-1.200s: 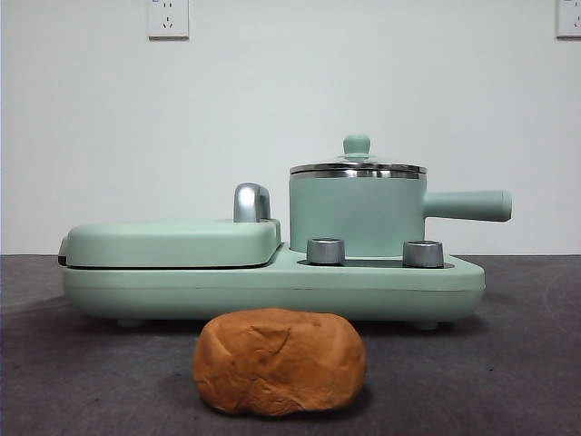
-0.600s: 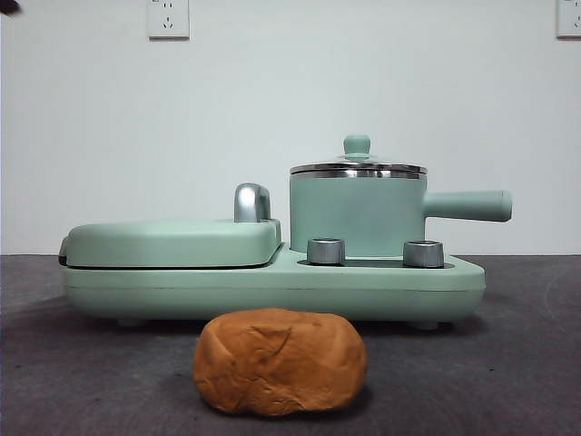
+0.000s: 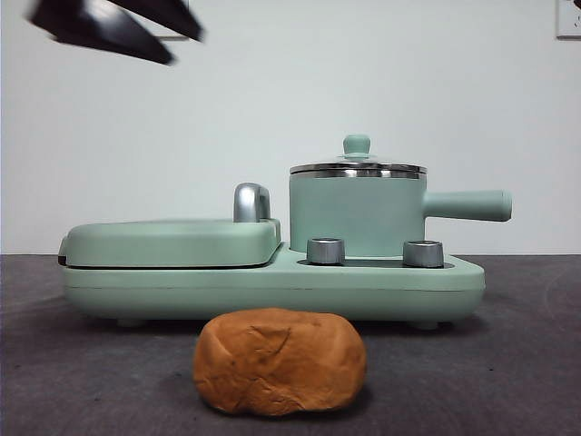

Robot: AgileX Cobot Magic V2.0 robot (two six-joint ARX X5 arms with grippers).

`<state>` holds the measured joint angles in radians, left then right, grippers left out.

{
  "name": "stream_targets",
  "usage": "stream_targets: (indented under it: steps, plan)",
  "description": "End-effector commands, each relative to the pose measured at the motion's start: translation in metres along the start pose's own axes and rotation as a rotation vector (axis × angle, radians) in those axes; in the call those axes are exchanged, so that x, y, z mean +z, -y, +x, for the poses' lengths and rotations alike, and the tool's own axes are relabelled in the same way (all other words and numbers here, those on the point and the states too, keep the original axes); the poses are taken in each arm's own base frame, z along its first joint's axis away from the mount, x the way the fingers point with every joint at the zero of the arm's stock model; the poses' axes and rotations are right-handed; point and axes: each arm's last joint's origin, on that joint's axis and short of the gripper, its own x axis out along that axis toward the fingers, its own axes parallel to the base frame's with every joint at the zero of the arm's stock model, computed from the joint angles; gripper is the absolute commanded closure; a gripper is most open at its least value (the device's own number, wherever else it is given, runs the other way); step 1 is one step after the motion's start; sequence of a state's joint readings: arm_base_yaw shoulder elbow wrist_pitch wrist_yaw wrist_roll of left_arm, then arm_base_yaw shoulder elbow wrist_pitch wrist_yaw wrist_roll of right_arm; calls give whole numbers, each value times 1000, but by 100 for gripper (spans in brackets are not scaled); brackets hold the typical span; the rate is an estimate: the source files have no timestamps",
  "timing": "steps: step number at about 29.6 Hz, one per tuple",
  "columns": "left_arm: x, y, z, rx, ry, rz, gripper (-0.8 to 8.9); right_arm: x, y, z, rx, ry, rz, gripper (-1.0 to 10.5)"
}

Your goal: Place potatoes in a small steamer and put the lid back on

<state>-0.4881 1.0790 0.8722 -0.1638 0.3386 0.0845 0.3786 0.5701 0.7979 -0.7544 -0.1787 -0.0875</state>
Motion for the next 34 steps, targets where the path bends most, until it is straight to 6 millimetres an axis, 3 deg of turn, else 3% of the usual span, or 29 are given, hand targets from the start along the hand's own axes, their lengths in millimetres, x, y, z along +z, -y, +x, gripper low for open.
stream_targets:
  steps: [1,9,18,27,34]
  plan:
    - [7,1,27,-19,68,9,537,6,0,-3,-5,26,22,652]
    - [7,1,99,-15,69,33,537,5,0,-3,-21,25,22,652]
    - [35,-9,164,-32,82,41,537,6,0,-3,-22,25,22,652]
    - [51,-15,204,-37,114,55,537,6,0,-3,-22,25,30,652]
    - [42,-18,222,-25,94,67,537,6,0,-3,-22,25,29,652]
